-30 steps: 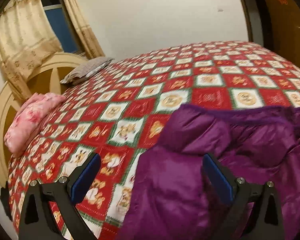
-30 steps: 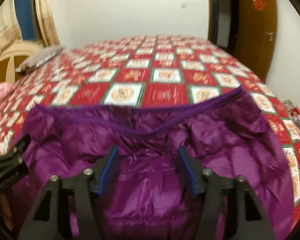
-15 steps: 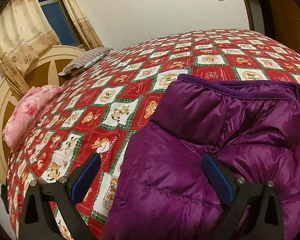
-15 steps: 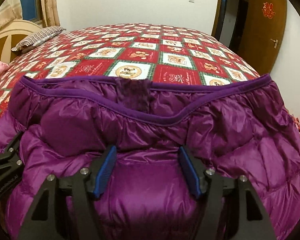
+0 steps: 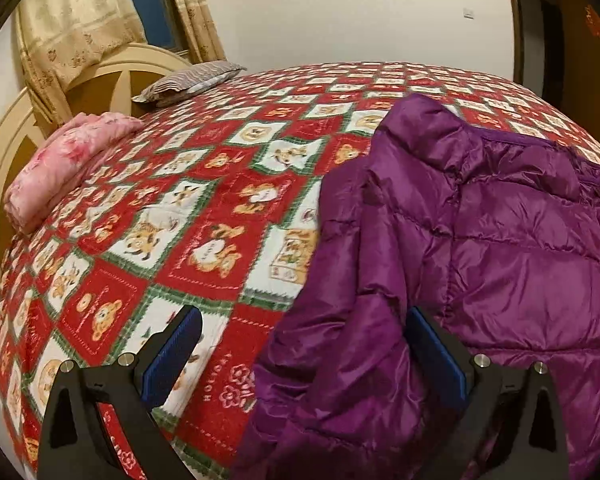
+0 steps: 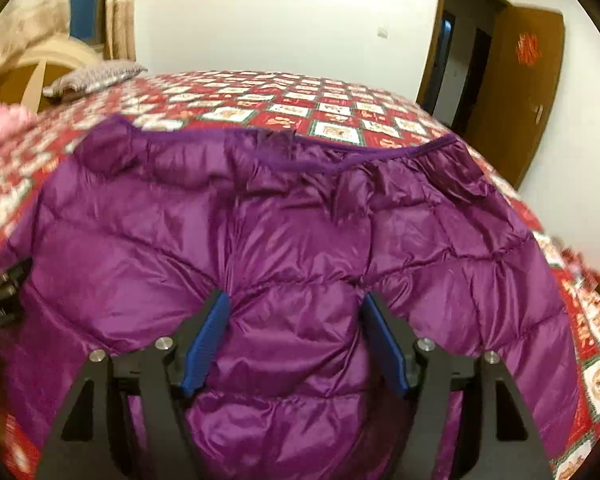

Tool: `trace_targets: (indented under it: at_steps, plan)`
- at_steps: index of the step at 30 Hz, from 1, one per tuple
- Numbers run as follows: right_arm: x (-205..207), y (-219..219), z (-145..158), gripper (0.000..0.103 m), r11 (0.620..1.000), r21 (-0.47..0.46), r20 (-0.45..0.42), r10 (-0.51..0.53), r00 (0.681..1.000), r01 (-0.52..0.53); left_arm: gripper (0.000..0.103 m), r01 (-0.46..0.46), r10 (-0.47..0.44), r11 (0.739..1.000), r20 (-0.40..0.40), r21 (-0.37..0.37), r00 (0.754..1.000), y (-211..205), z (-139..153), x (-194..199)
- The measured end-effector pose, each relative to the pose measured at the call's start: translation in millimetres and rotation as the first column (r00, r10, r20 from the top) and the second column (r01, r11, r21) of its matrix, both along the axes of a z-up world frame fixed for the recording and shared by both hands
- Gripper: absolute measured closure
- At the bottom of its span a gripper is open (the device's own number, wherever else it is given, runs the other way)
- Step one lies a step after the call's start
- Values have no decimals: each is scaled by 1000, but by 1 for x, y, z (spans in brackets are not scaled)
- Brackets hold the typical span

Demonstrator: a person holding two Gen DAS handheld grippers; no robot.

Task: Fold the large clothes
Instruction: 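Grasp the jacket edge with the left gripper and lift it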

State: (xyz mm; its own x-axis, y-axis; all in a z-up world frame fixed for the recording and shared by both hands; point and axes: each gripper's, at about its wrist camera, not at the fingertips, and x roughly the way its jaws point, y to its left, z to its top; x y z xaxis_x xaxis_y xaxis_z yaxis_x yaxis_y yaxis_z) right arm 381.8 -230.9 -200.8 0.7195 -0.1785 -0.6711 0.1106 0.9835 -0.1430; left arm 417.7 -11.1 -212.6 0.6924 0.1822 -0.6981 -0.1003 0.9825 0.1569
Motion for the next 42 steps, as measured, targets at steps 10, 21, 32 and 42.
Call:
trace_targets:
  at_steps: [10,21,32,42]
  plan:
    - [-3,-4,7,30,1000,28,-31,10,999,-9,58,136,-139,976,-5,-168,990,-6,-1,-7]
    - [-20,0,-7,25,1000,-7,-50,-19,999,19,93,186,-178,969,65,-161,982,-8,11,-21]
    - [-35,48,-3,28,997,56,-31,62,998,-61,94,162,-131,972,181,-169,975,56,63,-64]
    - [-72,15,47,29,958,271,189,36,981,-87,95,133,-119,991,311,-25,943,89,140,-95]
